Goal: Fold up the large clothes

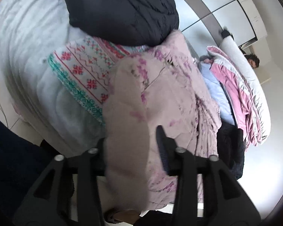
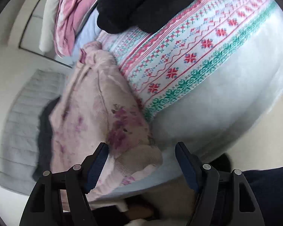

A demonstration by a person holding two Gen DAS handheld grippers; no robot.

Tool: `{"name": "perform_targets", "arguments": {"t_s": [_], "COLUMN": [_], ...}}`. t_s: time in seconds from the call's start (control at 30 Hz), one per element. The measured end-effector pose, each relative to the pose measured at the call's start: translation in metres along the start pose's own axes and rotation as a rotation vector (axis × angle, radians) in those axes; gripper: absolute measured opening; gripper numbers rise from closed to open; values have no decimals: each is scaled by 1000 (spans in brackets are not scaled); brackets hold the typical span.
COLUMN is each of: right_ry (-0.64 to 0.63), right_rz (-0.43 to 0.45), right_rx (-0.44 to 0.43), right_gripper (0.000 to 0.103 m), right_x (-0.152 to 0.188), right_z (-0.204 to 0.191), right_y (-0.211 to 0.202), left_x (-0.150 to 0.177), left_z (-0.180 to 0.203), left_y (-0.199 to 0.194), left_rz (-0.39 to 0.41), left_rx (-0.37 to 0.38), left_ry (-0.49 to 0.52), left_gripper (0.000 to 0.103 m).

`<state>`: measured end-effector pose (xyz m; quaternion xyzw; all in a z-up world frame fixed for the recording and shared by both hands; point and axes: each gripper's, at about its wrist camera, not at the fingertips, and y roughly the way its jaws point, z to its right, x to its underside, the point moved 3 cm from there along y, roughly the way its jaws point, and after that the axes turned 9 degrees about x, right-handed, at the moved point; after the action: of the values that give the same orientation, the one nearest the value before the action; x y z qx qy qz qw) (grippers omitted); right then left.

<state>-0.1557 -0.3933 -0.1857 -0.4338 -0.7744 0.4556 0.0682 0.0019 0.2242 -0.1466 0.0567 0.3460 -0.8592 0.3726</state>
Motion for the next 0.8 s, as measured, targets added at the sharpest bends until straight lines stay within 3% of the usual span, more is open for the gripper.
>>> {"name": "perform_targets", "arguments": {"t_s": [0.07,0.17,0.2,0.33,0.37,0.4,0.43,0.5,0.67,0.8], "right_ry": [-36,-95,-107,-100,-107,-107,-97,-88,-128,-192], "right_rz": [32,27,19,-7,-7,-2,4,65,214,320], "right_rx": [-87,-162,-206,-269,-265,-231,-216,-252,-318,-387], "right_gripper": [75,68,61,60,53,19,15,13,10,8], "right_x": [4,12,16,18,17,16,15,15,3,10], "right_z": [-10,-26,-31,-40,-43,-45,-44,-49,-88,-133], "right_y": [-2,-4,-2,7,9,10,8,-3,-64,-126], "left_x": [2,1,1,3,4,4,3,1,-16,-16], "left_z": [-2,7,10,11,9,9,11,16,43,68], "left_y": [4,2,0,8,10,13,13,4,-36,-68], "left_rz": [3,30,38,19,19,17,24,65,201,241], "left_rx": [13,23,32,29,33,41,32,26,115,204], "left_ry": [-8,29,38,40,25,22,32,49,32,-5], "left_gripper": [44,25,25,27,27,27,26,16,14,13]}}
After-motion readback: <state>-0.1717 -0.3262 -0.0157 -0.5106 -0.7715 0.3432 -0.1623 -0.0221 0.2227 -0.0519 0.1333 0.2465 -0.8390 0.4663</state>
